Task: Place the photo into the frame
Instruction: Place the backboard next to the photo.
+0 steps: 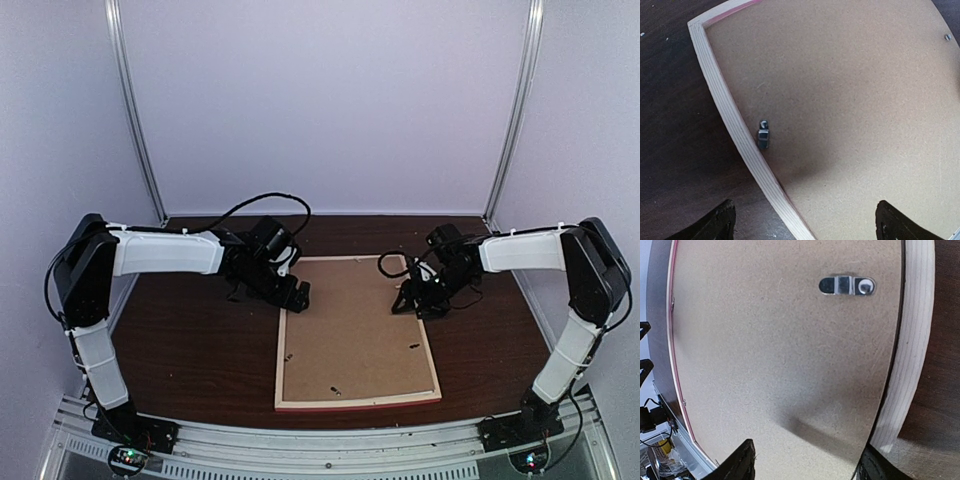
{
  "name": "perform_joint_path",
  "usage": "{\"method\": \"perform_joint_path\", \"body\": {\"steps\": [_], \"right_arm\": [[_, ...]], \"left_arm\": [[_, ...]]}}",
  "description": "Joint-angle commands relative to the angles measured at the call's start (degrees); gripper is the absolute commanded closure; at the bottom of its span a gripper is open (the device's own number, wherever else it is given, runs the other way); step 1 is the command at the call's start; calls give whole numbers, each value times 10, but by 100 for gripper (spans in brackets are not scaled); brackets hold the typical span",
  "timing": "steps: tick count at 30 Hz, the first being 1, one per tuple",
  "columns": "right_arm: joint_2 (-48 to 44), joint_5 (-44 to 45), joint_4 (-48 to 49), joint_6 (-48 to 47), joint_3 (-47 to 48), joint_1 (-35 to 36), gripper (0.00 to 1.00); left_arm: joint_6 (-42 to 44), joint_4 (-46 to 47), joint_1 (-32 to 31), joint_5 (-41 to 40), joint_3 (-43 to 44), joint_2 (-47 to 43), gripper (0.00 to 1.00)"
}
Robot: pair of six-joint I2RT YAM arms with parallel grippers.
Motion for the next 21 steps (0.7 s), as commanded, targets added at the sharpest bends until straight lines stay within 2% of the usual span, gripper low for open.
{"method": "perform_joint_path", "body": {"steps": [1,14,21], "right_arm": [[-16,41,-23,-15,15,4,32],[-56,111,-80,-36,27,4,32],[-56,119,-63,-35,18,4,32]], "left_arm": [[6,3,3,-8,3,10,2],[-2,0,9,0,-4,16,2],[-15,9,19,36,-8,22,2]]}}
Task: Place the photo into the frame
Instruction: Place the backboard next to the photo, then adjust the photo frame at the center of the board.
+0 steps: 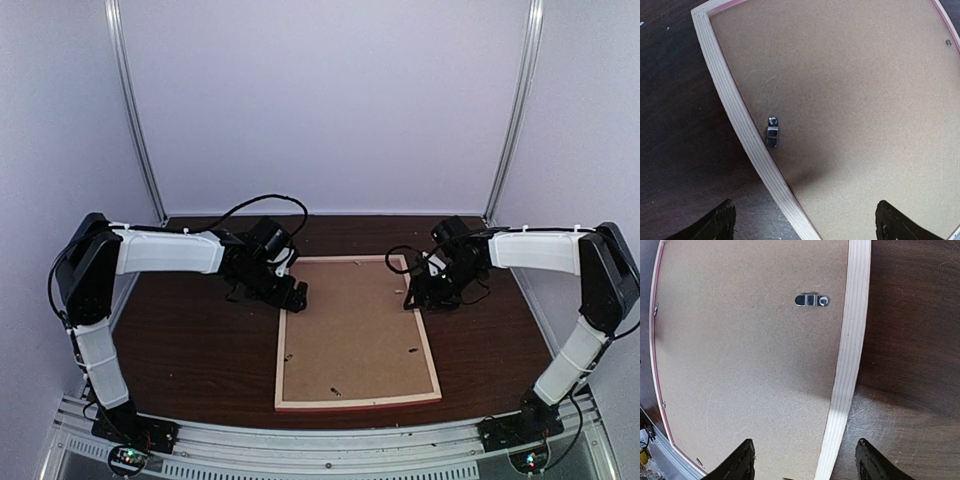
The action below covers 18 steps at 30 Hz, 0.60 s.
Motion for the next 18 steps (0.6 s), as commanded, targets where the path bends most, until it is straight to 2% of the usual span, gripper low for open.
{"method": "perform_joint_path", "body": {"steps": [1,11,18], "right_arm": [[-8,25,9,-2,4,1,33],[23,42,40,2,6,-2,34],[45,35,48,-10,1,-8,41]], "left_arm": [[-11,10,9,25,-8,14,2],[-17,20,24,45,-12,25,3],[-20,31,25,65,-21,24,7]]}}
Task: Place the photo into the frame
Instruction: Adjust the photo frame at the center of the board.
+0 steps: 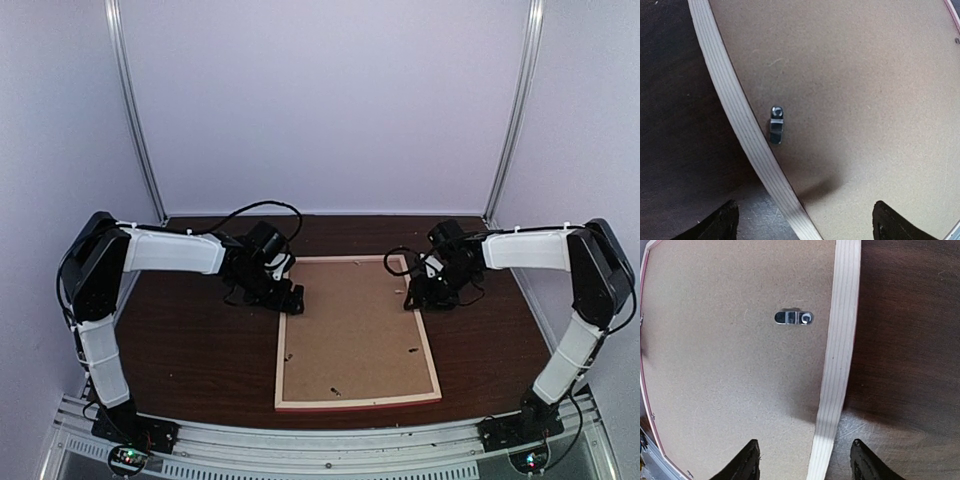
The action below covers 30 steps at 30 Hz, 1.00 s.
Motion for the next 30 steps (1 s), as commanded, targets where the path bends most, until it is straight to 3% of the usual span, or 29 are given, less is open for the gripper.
{"method": "perform_joint_path", "body": {"steps": [1,15,30], "right_arm": [[18,5,17,-8,1,-5,43],[55,41,-5,-53,13,-5,73],[123,31,-52,-180,109,-13,96]], "left_arm": [[-6,23,4,21,-13,3,8],[8,25,20,18,-22,-19,8],[109,0,58,10,-1,-55,2]]}}
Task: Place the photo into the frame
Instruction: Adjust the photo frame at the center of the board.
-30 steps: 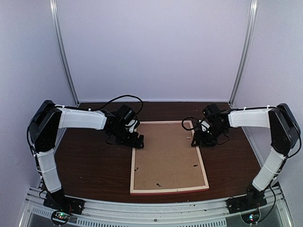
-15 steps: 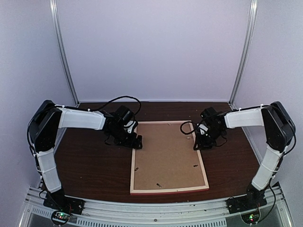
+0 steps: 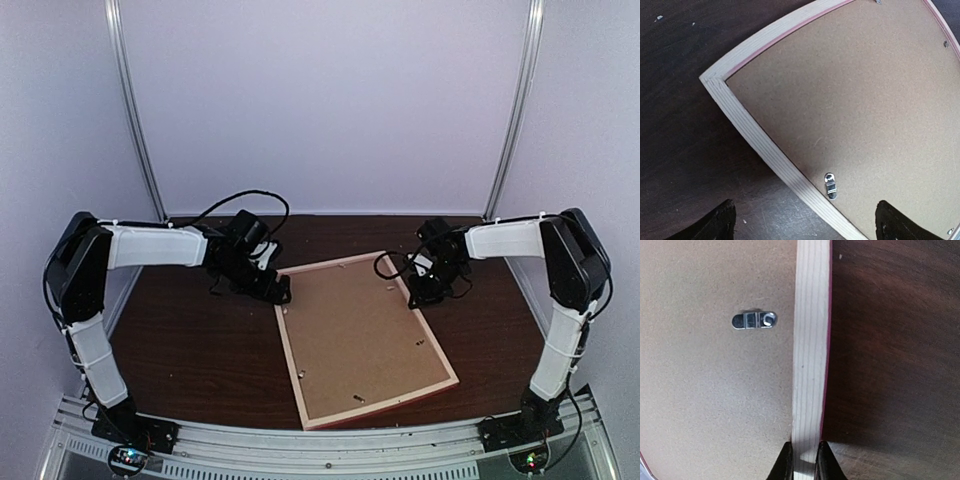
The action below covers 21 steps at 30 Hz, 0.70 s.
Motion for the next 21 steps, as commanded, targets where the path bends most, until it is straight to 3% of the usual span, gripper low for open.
{"method": "perform_joint_path", "body": {"steps": [1,11,15,21], "right_arm": [[40,-6,-22,-81,44,-7,97],[161,-23,-102,-167,207,-7,97],[183,-20,-97,-90,229,-21,98],[150,-59,-13,20,155,-45,100]], "left_arm": [[54,-8,15,0,26,-14,2],[80,-30,41,10,48,7,2],[37,-63,41,6,47,5,2],[-40,-65,40,19,9,-15,3]]}}
